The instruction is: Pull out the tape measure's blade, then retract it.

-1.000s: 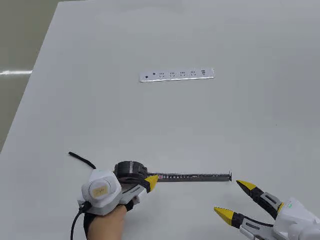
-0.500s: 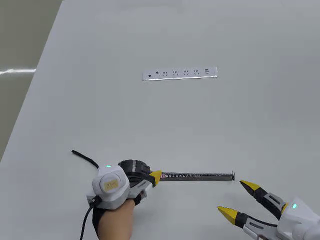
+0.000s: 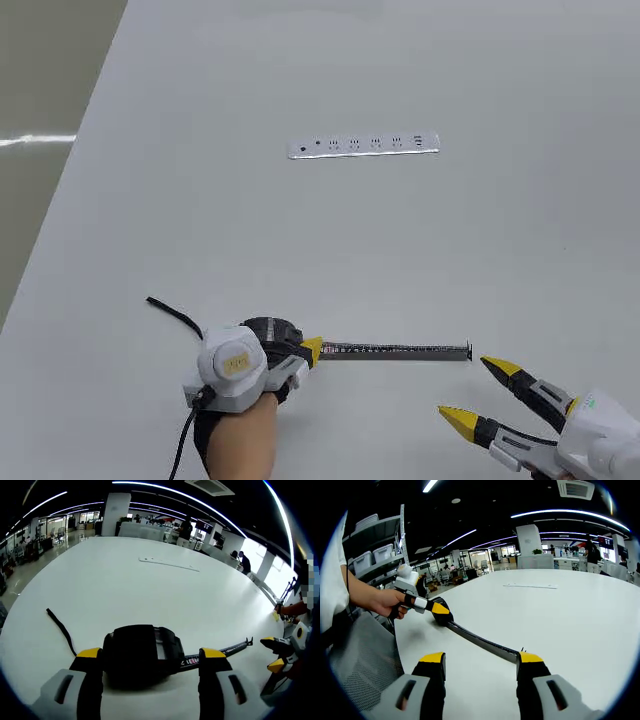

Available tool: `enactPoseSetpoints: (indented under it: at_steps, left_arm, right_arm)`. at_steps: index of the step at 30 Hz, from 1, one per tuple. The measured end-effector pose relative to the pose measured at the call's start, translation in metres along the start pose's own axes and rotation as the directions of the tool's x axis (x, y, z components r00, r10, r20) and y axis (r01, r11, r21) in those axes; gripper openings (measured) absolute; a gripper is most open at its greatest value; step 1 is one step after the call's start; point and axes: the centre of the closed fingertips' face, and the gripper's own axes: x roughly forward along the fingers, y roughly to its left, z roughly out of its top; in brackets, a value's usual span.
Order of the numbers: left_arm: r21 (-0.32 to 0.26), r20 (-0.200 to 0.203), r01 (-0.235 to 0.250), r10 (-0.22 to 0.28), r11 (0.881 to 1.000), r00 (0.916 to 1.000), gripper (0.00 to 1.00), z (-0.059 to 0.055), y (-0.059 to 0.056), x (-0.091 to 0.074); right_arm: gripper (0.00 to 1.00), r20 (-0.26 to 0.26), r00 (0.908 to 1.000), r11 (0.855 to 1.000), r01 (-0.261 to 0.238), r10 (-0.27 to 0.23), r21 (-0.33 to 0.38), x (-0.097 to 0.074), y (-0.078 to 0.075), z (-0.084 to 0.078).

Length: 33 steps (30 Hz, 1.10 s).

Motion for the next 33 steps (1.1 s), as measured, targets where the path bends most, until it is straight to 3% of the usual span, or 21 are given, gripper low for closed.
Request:
enactPoseSetpoints:
  at_steps: [9,26,33]
  left_arm:
    - [-0.025,0.000,-0.019,0.019,1.000,0.9998,0.77,0.001,0.001,0.002]
    - [-0.006,-0.016,-0.066,0.066,0.998,0.9977,0.75,0.000,0.004,0.004]
    - [-0.005,-0.025,-0.084,0.084,0.996,0.9962,0.75,-0.001,0.005,0.005]
  right_arm:
    - [0.55,-0.023,0.9996,1.000,-0.016,0.016,-0.012,0.001,-0.003,-0.004]
    - [0.54,-0.055,0.9978,0.999,-0.037,0.035,-0.036,0.009,-0.018,-0.010]
    - [0.53,-0.086,0.9938,0.994,-0.077,0.070,-0.073,0.012,-0.021,-0.015]
